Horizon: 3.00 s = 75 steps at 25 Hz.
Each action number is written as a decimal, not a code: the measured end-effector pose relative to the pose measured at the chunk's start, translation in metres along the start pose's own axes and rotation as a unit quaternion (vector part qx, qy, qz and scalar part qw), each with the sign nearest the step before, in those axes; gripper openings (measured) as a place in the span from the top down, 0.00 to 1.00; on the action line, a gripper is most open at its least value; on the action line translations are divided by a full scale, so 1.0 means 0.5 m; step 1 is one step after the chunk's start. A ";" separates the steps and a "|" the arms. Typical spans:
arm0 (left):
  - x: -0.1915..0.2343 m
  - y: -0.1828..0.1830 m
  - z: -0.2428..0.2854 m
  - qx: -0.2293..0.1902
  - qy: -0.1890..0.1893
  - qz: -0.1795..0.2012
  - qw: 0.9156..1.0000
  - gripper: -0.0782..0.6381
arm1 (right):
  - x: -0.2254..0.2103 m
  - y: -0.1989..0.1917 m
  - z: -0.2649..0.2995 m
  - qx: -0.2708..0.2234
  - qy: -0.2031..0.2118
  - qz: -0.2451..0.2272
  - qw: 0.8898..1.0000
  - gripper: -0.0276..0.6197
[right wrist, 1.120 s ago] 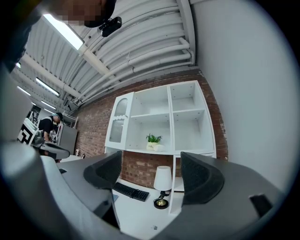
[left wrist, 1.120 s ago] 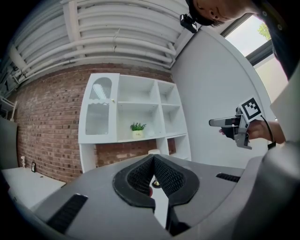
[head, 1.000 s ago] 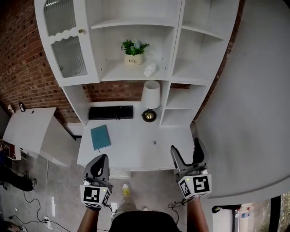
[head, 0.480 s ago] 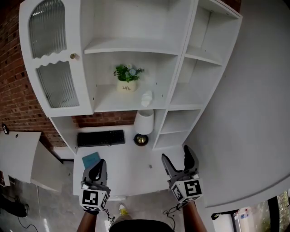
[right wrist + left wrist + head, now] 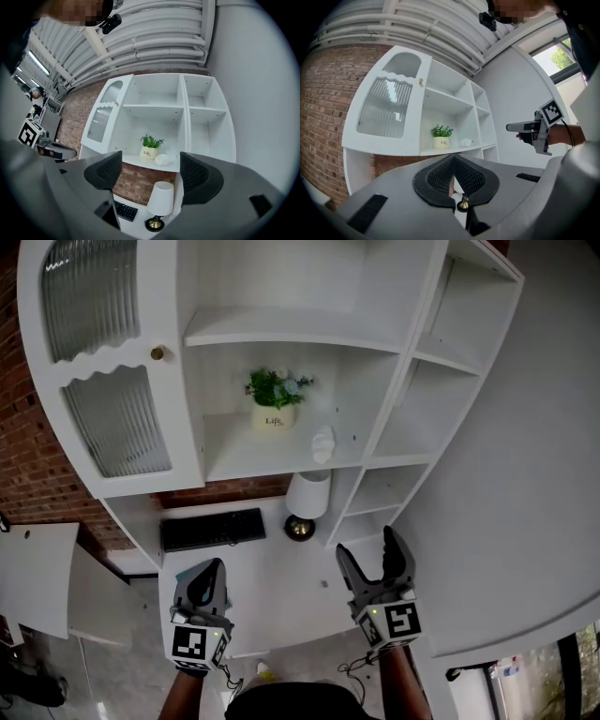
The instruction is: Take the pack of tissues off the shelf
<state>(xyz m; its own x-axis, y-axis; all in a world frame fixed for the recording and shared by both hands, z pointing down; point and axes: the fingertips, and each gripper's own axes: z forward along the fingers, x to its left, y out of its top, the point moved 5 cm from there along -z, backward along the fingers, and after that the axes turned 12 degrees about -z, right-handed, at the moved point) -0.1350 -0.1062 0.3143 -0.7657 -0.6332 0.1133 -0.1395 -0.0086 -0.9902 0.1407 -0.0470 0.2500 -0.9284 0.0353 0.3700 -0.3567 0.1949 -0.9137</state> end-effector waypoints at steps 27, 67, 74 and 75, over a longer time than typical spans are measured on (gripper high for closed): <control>0.071 0.022 0.165 -0.023 -0.014 -0.009 1.000 0.88 | -0.031 -0.045 0.288 -0.007 -0.007 -0.008 1.000 0.41; 0.077 -0.023 0.316 -0.002 -0.001 -0.002 1.000 0.88 | -0.071 -0.165 0.483 0.074 0.036 0.004 0.997 0.64; 0.082 -0.025 0.315 -0.003 -0.002 -0.002 1.000 0.88 | -0.068 -0.159 0.481 0.075 0.038 -0.003 0.996 0.71; 0.082 -0.025 0.315 -0.003 -0.003 -0.002 1.000 0.88 | -0.068 -0.159 0.481 0.074 0.037 -0.003 0.997 0.71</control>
<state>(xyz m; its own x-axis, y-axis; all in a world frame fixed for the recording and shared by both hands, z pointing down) -0.0655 -0.2539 0.3183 -0.7619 -0.6372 0.1162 -0.1460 -0.0059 -0.9893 0.1756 -0.2992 0.2696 -0.9178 0.1086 0.3820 -0.3790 0.0479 -0.9242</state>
